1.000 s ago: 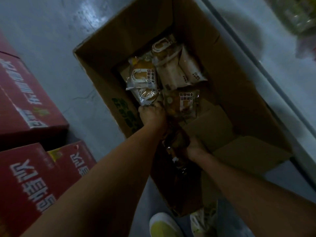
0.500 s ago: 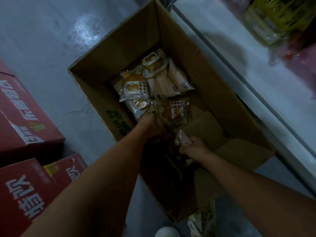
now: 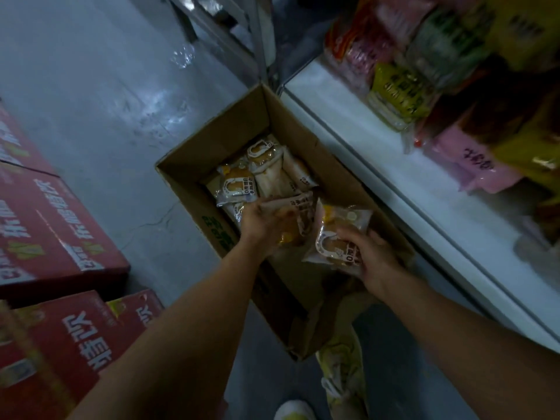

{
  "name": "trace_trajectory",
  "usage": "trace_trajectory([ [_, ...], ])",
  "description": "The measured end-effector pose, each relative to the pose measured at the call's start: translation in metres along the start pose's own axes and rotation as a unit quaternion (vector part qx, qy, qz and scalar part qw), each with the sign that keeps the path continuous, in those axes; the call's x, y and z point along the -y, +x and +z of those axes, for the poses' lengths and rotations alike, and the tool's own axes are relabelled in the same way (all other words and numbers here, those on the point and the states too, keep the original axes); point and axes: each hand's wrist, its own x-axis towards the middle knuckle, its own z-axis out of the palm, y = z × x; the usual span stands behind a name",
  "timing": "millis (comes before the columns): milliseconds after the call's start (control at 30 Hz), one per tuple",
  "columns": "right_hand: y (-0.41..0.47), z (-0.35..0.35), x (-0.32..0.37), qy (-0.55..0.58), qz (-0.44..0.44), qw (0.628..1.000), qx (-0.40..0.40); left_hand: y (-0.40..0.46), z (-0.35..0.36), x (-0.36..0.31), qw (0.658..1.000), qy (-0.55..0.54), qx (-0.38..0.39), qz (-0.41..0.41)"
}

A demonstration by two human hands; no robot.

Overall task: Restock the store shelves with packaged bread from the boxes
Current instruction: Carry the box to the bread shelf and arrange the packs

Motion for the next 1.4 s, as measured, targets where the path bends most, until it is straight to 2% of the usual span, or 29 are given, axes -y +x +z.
trace_trajectory([
  [100,-0.047,0.008,0.015,0.108,0.018,0.994,0.024,-0.055,-0.015,-0.015,0.992,-0.109,0.015,-0.066],
  [200,-0.098,0.017,0.034,0.180,0.022,0.981,0.063,-0.103,-0.026,-0.030,0.990,-0.126,-0.007,-0.069],
  [300,-0.152,0.026,0.060,0.228,-0.005,0.967,0.113,-0.147,-0.031,-0.054,0.975,-0.209,0.036,-0.062],
  [433,-0.223,0.037,0.093,0.211,-0.058,0.968,0.126,-0.205,-0.036,-0.102,0.940,-0.323,0.111,0.001],
  [500,-0.261,0.041,0.110,0.204,-0.082,0.967,0.127,-0.240,-0.039,-0.131,0.928,-0.348,0.131,0.002],
  [600,-0.320,0.044,0.137,0.206,-0.121,0.962,0.132,-0.288,-0.045,-0.168,0.926,-0.326,0.184,0.056],
  [667,-0.356,0.044,0.153,0.212,-0.149,0.959,0.119,-0.318,-0.052,-0.190,0.911,-0.326,0.229,0.102],
  [700,-0.375,0.043,0.160,0.212,-0.159,0.958,0.113,-0.339,-0.055,-0.203,0.910,-0.320,0.230,0.131],
  [900,-0.488,0.030,0.191,0.174,-0.241,0.948,0.111,-0.439,-0.062,-0.266,0.912,-0.325,0.200,0.152],
  [1167,-0.624,-0.019,0.226,0.146,-0.290,0.937,0.131,-0.546,-0.073,-0.334,0.914,-0.291,0.194,0.204],
  [1400,-0.722,-0.056,0.252,0.140,-0.392,0.905,0.092,-0.621,-0.056,-0.386,0.893,-0.260,0.259,0.261],
])
